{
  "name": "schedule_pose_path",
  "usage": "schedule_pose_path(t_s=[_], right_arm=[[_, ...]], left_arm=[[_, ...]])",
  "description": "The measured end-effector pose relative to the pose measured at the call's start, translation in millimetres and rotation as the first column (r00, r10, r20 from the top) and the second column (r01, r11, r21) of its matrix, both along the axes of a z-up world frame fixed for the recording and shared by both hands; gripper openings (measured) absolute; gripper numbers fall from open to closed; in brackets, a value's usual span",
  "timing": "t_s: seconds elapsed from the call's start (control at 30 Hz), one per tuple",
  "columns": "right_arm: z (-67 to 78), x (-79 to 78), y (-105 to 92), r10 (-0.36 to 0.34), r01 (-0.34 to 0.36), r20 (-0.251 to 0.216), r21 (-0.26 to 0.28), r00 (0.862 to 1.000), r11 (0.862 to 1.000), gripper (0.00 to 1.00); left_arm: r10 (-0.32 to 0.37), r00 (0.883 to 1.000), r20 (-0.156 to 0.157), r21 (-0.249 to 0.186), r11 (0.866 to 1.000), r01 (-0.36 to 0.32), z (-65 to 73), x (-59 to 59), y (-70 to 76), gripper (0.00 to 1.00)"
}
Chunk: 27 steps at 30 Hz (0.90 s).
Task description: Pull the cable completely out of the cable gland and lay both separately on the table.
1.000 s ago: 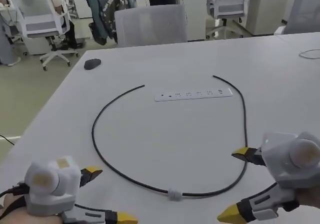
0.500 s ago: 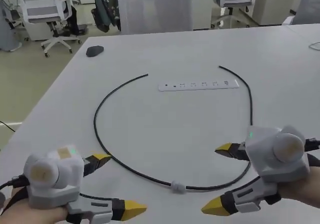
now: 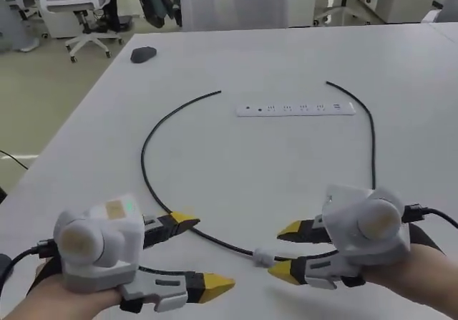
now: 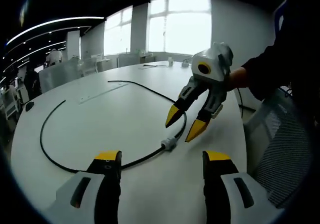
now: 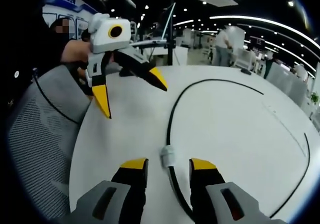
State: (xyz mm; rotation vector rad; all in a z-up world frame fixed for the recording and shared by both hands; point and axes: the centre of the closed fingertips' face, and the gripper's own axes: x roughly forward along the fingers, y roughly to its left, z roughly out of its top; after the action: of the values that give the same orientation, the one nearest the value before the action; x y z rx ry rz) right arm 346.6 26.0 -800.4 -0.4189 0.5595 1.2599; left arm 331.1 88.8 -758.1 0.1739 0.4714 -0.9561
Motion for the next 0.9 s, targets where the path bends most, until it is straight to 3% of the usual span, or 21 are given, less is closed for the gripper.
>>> schedule_pose_path(t_s=[0.2,0.3,0.37,0.47,0.53,0.77,0.9], right_arm=[[-11.3,5.0,1.2,-0.032,0.032,-0.019,-0.004,0.999,0.999,0.2],[-16.3,7.3,5.2,-0.04,0.04,-0.031,0.005,0.999,0.999,0.18],[-18.0,5.7,7.5,-0.038,0.038,-0.041,0.008,0.998,0.999,0.17],[-21.6,4.3,8.7,-0.029,0.029,-0.024,0.004,0.999,1.0,0.13],[-21.3,7.3,10.4,-0.015,0.015,0.013,-0.001,1.0,1.0,0.09],[-17.9,-3.0,9.6,0.004,-0.004,0.0,-0.006,1.0,1.0,0.08],[-4.8,-12.7,7.1,0.061,-0.061,0.038,0.005,0.997,0.998,0.08]], left_arm=[[-0.006,1.0,-0.022,-0.006,1.0,0.006,-3.8,-3.6,-2.9,0.68],[-0.021,0.998,-0.054,-0.034,0.999,0.019,-4.4,-9.4,-8.9,0.74],[-0.027,0.998,-0.054,-0.036,0.999,0.025,-4.4,-11.2,-10.2,0.75],[-0.026,0.997,-0.067,-0.033,0.999,0.024,-6.4,-12.3,-9.6,0.74],[-0.026,0.997,-0.071,-0.038,0.999,0.023,-5.6,-12.5,-9.7,0.73],[-0.013,0.997,-0.074,-0.056,0.998,0.008,0.8,-7.8,-9.2,0.68],[-0.028,0.994,-0.102,-0.076,0.997,0.02,3.7,-9.2,-14.5,0.67]])
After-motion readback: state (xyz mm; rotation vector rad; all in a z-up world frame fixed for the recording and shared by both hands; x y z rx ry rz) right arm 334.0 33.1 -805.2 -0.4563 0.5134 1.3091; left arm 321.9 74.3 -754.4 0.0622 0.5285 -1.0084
